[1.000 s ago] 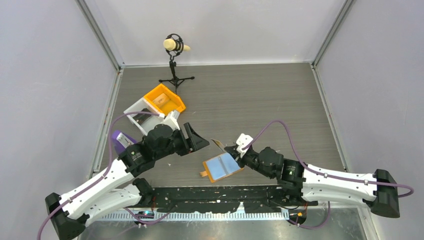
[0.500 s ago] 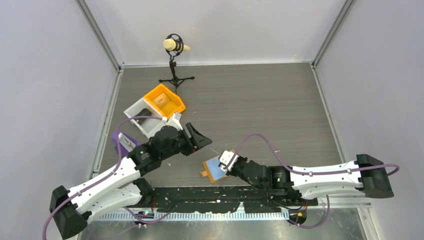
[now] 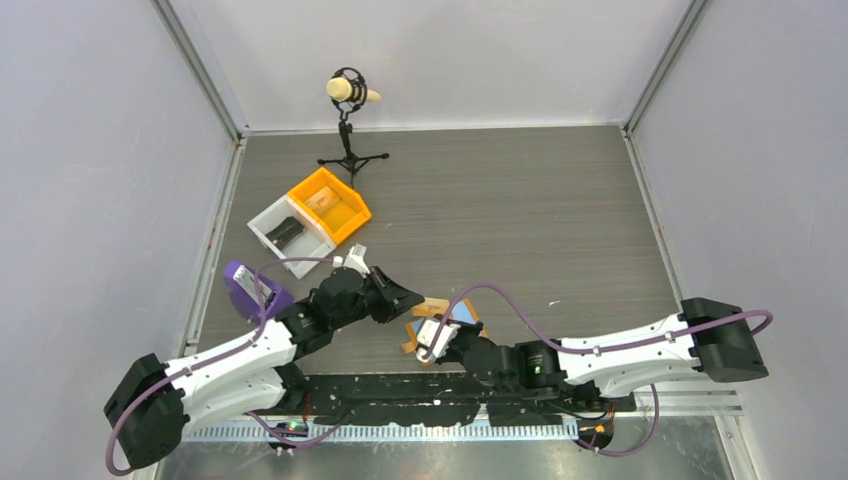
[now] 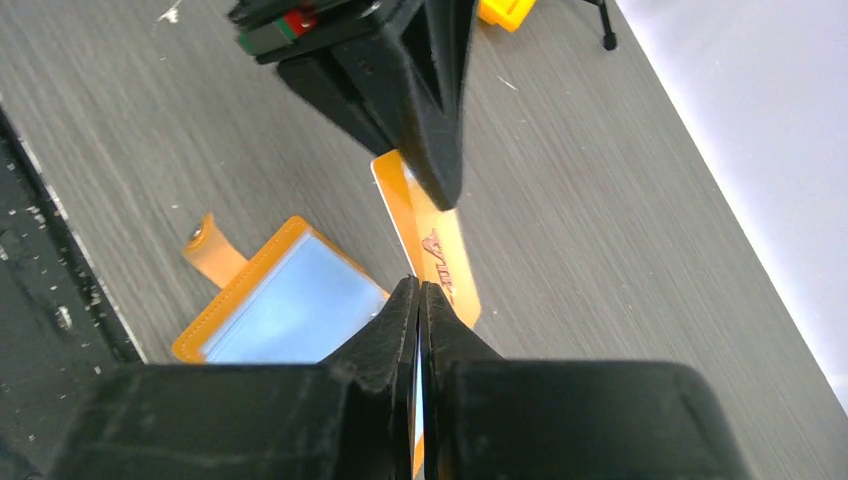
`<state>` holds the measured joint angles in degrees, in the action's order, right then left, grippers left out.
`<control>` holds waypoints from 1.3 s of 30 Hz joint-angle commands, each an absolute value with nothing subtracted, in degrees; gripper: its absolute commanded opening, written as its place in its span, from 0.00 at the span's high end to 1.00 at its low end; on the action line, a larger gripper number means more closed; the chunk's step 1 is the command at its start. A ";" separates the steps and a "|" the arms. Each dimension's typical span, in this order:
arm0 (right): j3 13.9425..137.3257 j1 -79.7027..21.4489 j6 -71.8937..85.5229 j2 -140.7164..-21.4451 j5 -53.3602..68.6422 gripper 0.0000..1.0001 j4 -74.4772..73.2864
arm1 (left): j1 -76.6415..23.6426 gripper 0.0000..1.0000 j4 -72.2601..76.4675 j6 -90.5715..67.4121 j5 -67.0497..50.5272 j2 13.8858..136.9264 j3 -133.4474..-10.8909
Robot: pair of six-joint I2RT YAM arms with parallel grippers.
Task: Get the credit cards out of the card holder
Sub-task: Place the credit card in the storage box.
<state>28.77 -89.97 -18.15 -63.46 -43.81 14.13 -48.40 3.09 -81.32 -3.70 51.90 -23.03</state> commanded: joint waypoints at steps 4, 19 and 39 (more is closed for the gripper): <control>30.98 -90.46 -14.54 -64.60 -48.72 0.79 15.03 | -48.34 1.00 9.70 -81.22 -2.69 48.72 -20.97; 25.20 -71.91 15.40 -36.76 -17.54 0.40 1.22 | -48.34 1.00 5.41 -52.57 -1.89 40.30 -23.51; 28.78 -50.05 25.44 -42.57 25.74 0.45 4.40 | -48.34 1.00 0.56 -42.87 -17.87 39.62 -27.47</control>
